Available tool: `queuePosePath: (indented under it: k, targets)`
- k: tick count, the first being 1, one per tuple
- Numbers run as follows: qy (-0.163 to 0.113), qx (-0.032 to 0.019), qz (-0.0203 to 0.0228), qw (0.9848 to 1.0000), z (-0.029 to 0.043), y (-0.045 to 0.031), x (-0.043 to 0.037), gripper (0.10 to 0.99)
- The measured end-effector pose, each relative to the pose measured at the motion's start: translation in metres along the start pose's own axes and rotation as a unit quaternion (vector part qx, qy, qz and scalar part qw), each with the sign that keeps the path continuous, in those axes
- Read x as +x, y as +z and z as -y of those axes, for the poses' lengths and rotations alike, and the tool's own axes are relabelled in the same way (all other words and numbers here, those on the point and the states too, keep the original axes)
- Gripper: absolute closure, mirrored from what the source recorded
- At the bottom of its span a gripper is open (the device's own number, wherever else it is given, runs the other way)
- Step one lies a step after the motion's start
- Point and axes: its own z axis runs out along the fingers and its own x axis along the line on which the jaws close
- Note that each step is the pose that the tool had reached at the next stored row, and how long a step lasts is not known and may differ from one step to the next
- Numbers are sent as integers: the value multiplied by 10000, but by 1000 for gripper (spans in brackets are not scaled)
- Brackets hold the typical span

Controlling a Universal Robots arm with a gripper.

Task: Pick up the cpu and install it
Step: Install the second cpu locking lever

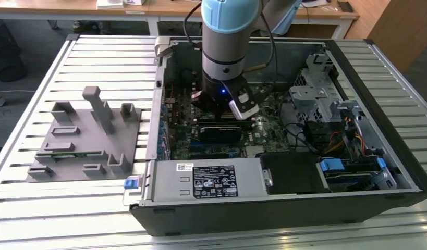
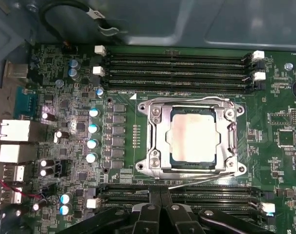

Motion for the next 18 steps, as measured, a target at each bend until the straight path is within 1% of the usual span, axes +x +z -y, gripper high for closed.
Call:
queuePosePath:
  k: [4,8,13,18]
  targets:
    - [2,-74,0,10000,1,9,29,980]
    - [2,-102,1,9999,8,50,49,980]
    - [3,-161,1,9999,9,81,76,980]
    - [6,-238,1,9997,9,106,83,980]
